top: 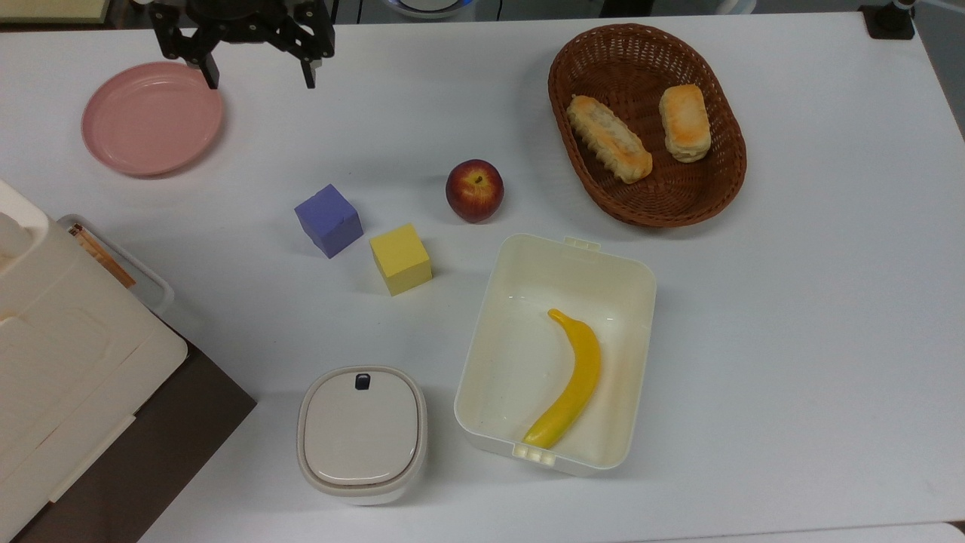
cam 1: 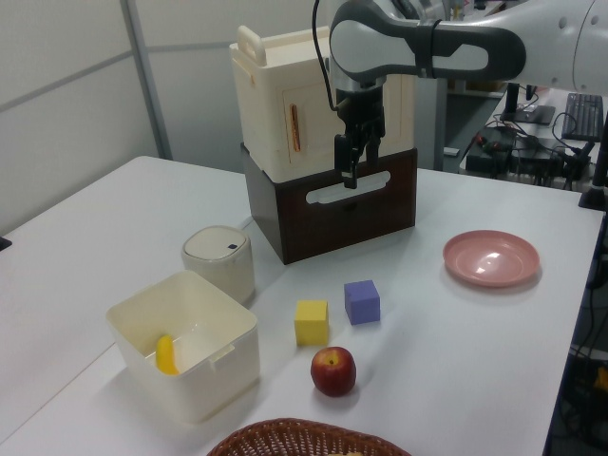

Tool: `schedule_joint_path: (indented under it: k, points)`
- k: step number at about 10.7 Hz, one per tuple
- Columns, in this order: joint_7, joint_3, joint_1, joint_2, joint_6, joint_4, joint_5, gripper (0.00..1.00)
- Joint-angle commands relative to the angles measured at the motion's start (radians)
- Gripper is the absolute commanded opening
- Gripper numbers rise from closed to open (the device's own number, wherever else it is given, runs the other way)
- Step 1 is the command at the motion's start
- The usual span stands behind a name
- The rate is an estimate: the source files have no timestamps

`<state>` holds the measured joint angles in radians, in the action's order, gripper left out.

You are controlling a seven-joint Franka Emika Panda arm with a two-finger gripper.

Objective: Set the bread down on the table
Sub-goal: 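Move the open gripper over the wicker basket toward the bread rolls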

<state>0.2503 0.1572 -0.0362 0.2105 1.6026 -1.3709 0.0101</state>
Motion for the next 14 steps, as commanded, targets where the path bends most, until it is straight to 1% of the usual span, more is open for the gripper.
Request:
schedule_joint_path:
  k: [1,3,5,7,10,11,12,14]
  points:
    - [0.009,-0.005,0.018,-0.02,-0.036,-0.037,-0.013,1.0]
    - [0.004,-0.005,0.058,-0.019,-0.085,-0.039,-0.013,1.0]
    - [0.007,-0.005,0.113,-0.017,-0.163,-0.039,-0.016,1.0]
    - [0.012,-0.005,0.198,-0.017,-0.255,-0.039,-0.016,1.0]
    - [0.006,-0.005,0.326,-0.008,-0.329,-0.057,-0.018,1.0]
    - [0.003,-0.005,0.375,-0.005,-0.342,-0.071,-0.027,1.0]
    - [0.0,-0.005,0.41,-0.003,-0.351,-0.092,-0.062,1.0]
    - [-0.006,-0.005,0.467,0.013,-0.363,-0.114,-0.096,1.0]
